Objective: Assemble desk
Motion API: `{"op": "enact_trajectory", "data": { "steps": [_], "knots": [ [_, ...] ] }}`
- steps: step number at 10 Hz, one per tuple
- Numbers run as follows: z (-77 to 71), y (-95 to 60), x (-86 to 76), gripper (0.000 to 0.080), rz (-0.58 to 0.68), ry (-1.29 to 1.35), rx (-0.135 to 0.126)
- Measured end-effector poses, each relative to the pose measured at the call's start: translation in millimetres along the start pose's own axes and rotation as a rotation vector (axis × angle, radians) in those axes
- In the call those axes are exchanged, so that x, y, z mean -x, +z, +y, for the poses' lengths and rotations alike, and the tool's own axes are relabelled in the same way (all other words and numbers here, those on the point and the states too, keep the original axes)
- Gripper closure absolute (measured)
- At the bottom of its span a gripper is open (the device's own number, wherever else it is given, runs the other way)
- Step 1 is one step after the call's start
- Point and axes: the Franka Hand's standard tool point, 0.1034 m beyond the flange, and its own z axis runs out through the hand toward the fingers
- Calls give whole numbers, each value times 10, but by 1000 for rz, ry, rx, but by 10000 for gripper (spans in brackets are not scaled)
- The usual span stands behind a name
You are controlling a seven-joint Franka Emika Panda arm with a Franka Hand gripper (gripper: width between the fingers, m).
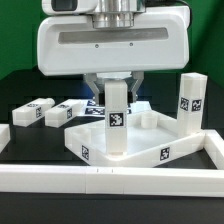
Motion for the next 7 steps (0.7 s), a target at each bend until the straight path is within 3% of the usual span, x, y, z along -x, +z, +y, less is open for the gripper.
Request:
{"op": "enact_trajectory", "data": {
  "steps": [4, 7],
  "knots": [
    [20, 14, -27, 509, 21, 444, -38],
    [-34, 18, -23, 509, 11, 788, -50]
  ]
}}
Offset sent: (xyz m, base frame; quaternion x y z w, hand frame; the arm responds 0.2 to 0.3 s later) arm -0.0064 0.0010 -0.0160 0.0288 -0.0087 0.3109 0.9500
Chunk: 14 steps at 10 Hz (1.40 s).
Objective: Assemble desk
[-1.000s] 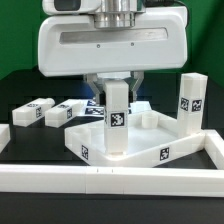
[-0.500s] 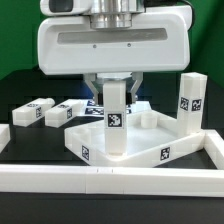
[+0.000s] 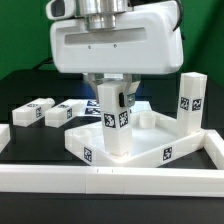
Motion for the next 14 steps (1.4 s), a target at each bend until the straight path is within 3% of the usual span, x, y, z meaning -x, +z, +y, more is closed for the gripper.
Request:
{"op": "enact_trajectory", "data": {
  "steps": [3, 4, 5, 6, 7, 8, 10, 14],
  "knots": [
    [-85, 15, 93, 509, -5, 201, 1],
    [-87, 16, 95, 451, -8, 255, -1],
    [-86, 17, 96, 313, -8, 225, -1],
    [-86, 18, 97, 313, -9, 193, -1],
    [-86, 10, 102, 186, -19, 138, 6],
    [-109, -1, 104, 160, -15, 32, 12],
    [-113, -1, 107, 152, -15, -144, 13],
    [-114, 1, 103, 150, -6, -541, 41]
  ]
}}
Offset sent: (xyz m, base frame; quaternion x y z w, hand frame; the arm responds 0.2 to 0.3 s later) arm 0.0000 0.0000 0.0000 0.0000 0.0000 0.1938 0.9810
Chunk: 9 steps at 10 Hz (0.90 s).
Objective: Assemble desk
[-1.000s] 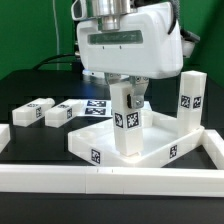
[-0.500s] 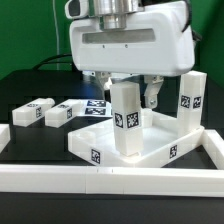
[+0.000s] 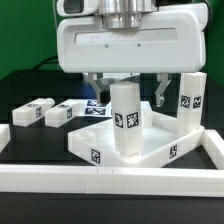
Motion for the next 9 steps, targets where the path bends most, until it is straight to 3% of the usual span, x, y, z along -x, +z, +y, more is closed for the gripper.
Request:
{"op": "enact_trajectory", "data": {
  "steps": [8, 9],
  "knots": [
    [31, 9, -2, 150, -6, -512, 7],
    [33, 10, -2, 272, -6, -515, 7]
  ]
}}
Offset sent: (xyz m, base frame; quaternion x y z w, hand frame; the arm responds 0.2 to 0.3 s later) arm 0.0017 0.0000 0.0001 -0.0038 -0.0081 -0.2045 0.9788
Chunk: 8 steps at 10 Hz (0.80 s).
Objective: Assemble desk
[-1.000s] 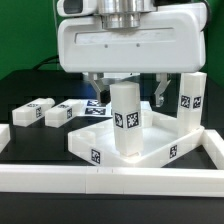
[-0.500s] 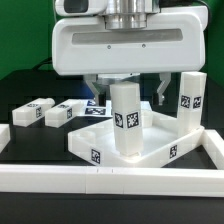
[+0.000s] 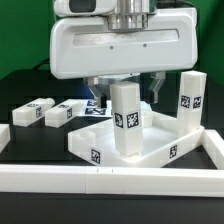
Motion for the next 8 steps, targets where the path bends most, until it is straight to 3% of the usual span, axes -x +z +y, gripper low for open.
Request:
{"op": "enact_trajectory", "data": {
  "steps": [1, 2, 3, 8],
  "knots": [
    [0, 1, 1, 410, 0, 2, 0],
    [0, 2, 1, 410, 0, 2, 0],
    [1, 5, 3, 511, -1, 10, 0],
    [-11, 12, 1, 511, 0, 290, -2]
  ]
}}
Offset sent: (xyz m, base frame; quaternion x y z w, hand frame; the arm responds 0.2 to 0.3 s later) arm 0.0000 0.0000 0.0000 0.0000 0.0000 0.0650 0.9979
